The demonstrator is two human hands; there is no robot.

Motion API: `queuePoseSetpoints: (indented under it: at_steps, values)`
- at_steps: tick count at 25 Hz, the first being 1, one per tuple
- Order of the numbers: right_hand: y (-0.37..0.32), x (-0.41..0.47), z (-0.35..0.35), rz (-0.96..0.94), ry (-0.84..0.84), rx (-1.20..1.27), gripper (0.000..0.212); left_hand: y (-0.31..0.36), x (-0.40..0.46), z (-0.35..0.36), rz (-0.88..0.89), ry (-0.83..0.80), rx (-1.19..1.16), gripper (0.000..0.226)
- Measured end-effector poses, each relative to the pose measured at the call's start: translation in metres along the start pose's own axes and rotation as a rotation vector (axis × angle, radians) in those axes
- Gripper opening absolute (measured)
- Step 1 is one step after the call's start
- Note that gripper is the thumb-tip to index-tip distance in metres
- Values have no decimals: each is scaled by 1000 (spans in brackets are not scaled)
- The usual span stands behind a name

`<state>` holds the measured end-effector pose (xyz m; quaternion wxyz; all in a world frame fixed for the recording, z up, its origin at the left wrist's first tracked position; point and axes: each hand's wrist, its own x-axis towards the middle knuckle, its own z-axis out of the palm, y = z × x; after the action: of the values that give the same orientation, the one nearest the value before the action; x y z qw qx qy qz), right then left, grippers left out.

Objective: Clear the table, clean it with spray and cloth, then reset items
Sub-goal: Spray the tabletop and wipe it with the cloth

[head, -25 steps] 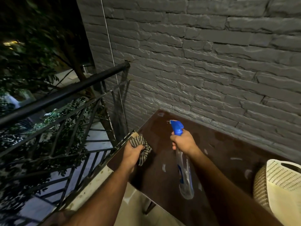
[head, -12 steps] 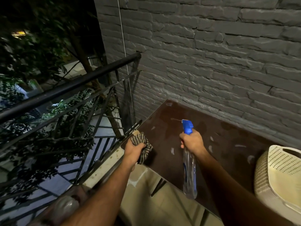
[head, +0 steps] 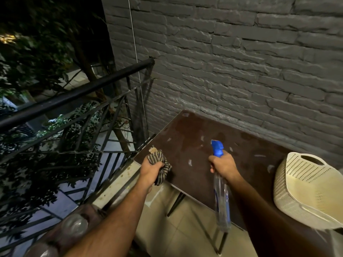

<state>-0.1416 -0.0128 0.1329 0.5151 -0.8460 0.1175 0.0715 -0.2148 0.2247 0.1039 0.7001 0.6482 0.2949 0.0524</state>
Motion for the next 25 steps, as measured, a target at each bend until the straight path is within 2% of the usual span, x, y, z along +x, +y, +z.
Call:
queuePoseSetpoints:
  at_steps: [10, 21, 25]
  values:
    - [-5, -34, 4, -77, -300, 61, 13, -3, -35, 20, -3, 116, -55, 36]
    - [-20, -45, 26, -220, -464, 4, 18, -32, -101, -7, -30, 352, -67, 37]
    - [-24, -39, 21, -234, -413, 8, 24, -30, -113, -9, -14, 381, -60, 32]
